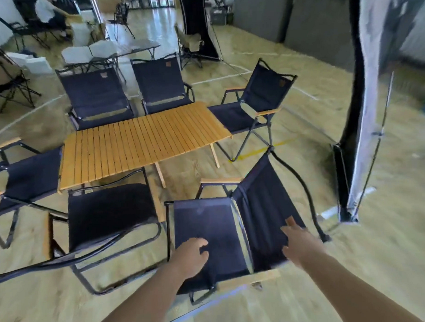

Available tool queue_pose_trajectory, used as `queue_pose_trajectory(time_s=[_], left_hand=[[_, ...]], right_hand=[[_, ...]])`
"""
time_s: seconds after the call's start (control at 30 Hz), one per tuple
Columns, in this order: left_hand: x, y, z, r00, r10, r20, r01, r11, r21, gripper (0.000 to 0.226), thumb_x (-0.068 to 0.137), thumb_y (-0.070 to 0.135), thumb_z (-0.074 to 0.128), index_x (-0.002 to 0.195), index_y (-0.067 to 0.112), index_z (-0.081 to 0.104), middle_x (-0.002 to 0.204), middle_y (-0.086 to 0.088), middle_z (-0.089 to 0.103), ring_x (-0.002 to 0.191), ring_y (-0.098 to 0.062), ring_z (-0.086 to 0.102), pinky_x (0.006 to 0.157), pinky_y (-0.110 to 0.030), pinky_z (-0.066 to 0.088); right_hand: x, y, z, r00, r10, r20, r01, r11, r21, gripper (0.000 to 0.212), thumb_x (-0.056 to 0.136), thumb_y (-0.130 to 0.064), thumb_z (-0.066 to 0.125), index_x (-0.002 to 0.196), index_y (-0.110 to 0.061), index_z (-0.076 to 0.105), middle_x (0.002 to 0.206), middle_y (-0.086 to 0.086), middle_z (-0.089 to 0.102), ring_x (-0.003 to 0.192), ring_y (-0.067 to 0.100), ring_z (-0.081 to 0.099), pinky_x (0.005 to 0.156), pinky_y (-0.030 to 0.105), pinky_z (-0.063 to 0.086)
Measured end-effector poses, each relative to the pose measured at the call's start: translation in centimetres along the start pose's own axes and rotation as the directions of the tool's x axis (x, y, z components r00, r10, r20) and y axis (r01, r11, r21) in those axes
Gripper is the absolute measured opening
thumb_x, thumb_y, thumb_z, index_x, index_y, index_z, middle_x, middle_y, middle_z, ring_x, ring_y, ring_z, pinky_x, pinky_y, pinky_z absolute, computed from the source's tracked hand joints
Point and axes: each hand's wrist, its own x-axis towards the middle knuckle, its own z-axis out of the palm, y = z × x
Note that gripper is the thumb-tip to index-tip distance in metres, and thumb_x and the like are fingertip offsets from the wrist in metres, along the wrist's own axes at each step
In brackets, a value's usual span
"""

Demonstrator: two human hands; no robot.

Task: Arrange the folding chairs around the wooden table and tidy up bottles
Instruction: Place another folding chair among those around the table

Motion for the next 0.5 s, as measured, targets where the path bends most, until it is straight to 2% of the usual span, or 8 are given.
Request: queue_pose_trajectory(time_s=[0.13,0.23,0.33,0.5], left_hand=[[1.2,8.5,5.0,0.996,0.056,0.074,-0.056,0.998,0.005,0.043,0.099,0.027,0.047,0.141,0.018,0.051,0.146,0.0,0.048,0.135,-0.019,0.044,0.109,-0.027,0.034],[2.0,13.1,7.4,0.99,0.065,0.125,-0.065,0.998,-0.006,0.031,0.097,0.027,0.045,0.125,0.025,0.058,0.131,0.003,0.055,0.127,-0.021,0.051,0.104,-0.031,0.042],[3.3,16.6,8.2,0.987,0.068,0.142,-0.063,0.997,-0.038,0.042,0.098,0.029,0.046,0.14,0.022,0.051,0.141,0.002,0.051,0.127,-0.019,0.05,0.103,-0.031,0.042],[7.4,20.1,8.8,0.99,0.03,0.136,-0.012,0.991,-0.135,0.047,0.1,0.03,0.046,0.146,0.023,0.043,0.148,0.003,0.046,0.134,-0.018,0.045,0.106,-0.028,0.039]], right_hand=[[-2.1,9.5,-1.3,0.998,0.039,-0.054,-0.038,0.999,0.017,0.053,0.092,-0.025,0.05,0.144,-0.03,0.039,0.143,-0.005,0.047,0.129,0.022,0.046,0.098,0.036,0.046],[-3.1,15.3,-2.1,0.994,0.082,-0.068,-0.079,0.996,0.042,0.054,0.093,-0.026,0.051,0.145,-0.03,0.039,0.144,-0.007,0.047,0.13,0.02,0.045,0.098,0.035,0.047],[-3.0,19.3,-2.7,0.991,0.115,-0.069,-0.11,0.992,0.067,0.054,0.093,-0.027,0.051,0.146,-0.032,0.039,0.143,-0.008,0.048,0.13,0.019,0.045,0.097,0.034,0.046],[0.1,22.6,-4.2,0.995,0.086,-0.059,-0.083,0.995,0.06,0.059,0.095,-0.03,0.05,0.151,-0.033,0.032,0.149,-0.01,0.042,0.133,0.019,0.043,0.1,0.032,0.043]])
